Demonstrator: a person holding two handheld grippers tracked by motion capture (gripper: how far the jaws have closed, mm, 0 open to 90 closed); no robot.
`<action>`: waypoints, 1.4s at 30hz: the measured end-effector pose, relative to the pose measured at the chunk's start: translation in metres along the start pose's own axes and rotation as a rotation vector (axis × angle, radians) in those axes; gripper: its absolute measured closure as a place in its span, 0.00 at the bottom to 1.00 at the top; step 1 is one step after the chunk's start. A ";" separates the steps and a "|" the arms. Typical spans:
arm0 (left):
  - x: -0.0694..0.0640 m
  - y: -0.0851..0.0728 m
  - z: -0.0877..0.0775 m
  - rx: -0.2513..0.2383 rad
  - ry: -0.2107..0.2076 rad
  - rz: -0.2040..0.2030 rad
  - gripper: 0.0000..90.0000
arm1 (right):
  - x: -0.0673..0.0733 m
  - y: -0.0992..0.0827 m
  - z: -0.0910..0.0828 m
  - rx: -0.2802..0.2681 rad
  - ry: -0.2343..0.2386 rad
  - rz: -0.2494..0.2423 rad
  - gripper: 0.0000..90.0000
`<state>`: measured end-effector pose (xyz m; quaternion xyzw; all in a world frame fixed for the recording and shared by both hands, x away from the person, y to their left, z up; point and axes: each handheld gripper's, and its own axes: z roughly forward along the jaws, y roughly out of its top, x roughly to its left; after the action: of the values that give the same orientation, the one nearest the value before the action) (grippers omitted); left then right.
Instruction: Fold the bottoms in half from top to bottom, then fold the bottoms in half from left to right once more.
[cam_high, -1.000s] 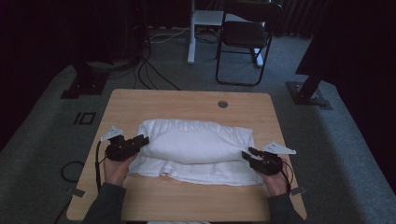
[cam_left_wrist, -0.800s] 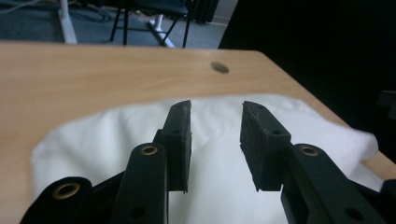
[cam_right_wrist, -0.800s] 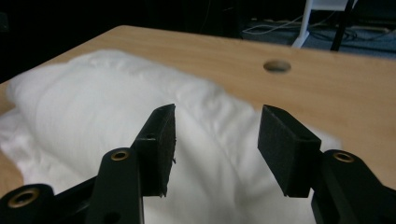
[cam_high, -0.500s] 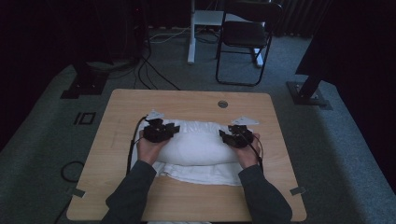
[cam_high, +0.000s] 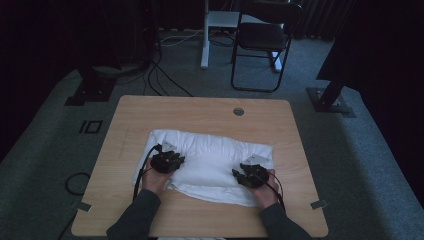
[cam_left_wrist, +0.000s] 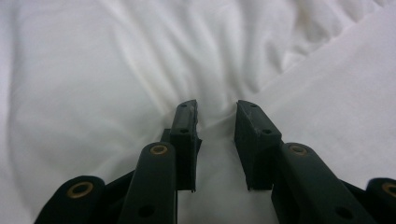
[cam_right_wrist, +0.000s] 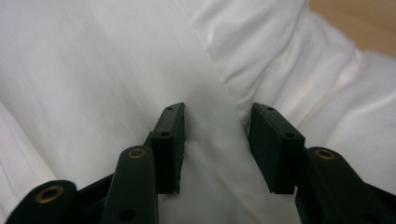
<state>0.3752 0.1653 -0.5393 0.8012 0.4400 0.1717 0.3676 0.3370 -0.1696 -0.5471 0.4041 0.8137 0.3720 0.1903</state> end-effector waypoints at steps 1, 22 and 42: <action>0.001 -0.004 -0.001 -0.004 -0.004 -0.011 0.78 | 0.002 -0.004 0.001 0.002 0.002 0.000 0.62; 0.007 -0.014 0.004 -0.077 0.029 -0.191 0.78 | -0.047 0.030 0.050 -0.025 0.084 0.079 0.64; 0.050 -0.016 -0.027 -0.053 0.213 -0.306 0.36 | -0.046 0.030 0.054 -0.053 0.061 0.125 0.65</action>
<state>0.3779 0.2238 -0.5354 0.6923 0.5884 0.2090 0.3617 0.4130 -0.1707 -0.5590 0.4374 0.7822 0.4166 0.1525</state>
